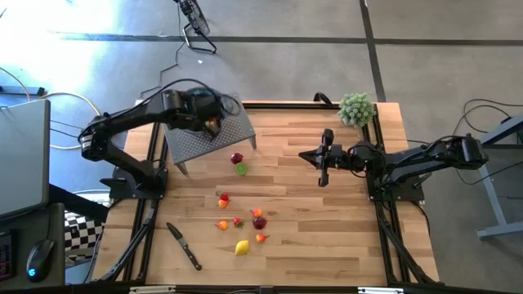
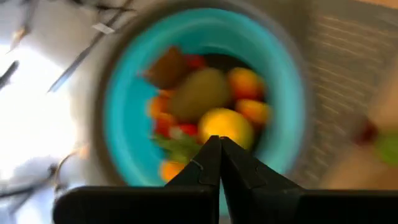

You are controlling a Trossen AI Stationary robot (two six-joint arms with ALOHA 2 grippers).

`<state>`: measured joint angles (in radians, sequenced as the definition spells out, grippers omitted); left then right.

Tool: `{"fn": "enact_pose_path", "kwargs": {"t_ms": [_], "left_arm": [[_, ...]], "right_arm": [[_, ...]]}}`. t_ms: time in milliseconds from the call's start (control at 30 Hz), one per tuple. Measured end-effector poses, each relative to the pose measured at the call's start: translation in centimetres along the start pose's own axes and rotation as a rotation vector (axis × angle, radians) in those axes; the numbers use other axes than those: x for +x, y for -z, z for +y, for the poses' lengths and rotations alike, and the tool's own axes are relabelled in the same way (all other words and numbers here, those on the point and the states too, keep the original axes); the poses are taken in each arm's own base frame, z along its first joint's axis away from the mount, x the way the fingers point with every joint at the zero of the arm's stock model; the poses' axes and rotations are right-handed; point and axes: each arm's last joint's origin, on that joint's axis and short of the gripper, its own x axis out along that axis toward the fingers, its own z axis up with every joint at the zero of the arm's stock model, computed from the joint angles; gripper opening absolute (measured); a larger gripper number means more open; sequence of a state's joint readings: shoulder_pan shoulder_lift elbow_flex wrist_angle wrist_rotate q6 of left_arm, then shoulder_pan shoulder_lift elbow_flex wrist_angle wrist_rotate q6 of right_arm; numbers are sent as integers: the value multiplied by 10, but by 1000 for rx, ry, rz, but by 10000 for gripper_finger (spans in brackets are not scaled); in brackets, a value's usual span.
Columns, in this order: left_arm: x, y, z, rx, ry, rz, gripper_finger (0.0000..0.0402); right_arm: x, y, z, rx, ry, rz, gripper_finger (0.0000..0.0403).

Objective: Pick & Place Fruit
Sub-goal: Put the orange pear into the blue strainer bowl on the shelf

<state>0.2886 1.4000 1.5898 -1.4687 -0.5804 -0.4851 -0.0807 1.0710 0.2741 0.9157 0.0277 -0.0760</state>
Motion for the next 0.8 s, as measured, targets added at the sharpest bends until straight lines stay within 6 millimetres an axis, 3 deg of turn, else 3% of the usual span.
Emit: {"fn": "enact_pose_path", "kwargs": {"t_ms": [433, 800], "left_arm": [[-62, 53, -65, 361, 278, -135, 3], [-110, 101, -96, 546, 510, -287, 3]], "right_arm": [[0, 0, -1, -2, 22, 2, 3], [0, 0, -1, 0, 22, 2, 3]]}}
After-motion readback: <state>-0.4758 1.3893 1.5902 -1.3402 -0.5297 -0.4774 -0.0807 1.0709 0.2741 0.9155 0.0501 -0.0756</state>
